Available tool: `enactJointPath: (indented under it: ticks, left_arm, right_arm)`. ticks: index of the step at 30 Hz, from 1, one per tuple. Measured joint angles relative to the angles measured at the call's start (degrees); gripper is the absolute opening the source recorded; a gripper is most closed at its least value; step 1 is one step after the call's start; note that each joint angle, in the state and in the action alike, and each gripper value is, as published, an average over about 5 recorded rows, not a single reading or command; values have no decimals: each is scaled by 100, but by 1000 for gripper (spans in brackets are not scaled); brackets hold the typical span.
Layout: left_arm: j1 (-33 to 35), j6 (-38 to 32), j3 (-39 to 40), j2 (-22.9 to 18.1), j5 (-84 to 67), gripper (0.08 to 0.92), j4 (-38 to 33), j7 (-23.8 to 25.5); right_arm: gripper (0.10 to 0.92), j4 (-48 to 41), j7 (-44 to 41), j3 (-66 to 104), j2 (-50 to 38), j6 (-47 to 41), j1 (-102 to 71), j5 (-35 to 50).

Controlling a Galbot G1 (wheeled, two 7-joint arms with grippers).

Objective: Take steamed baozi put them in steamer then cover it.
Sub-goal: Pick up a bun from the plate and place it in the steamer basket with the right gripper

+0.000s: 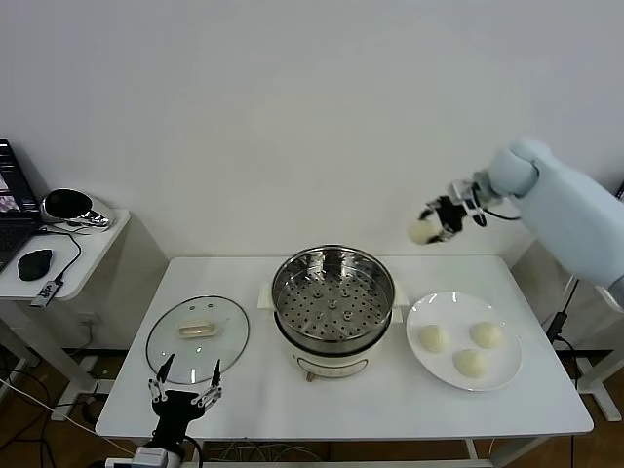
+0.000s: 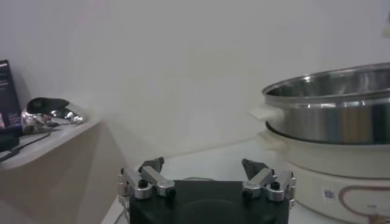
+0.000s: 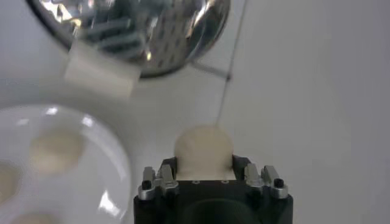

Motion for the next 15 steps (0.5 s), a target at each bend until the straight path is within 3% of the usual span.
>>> enactJointPath:
  ticks: [7,15]
  left_arm:
    - [-15,-15,-59,-42,-43,823,20,2]
    - [-1,-15,-113,-108,-60,823,-3,6]
  right_arm:
    - [584,89,112,-716,670,334,310,146]
    - [585,93,260,-1346,1240,965,346,-299]
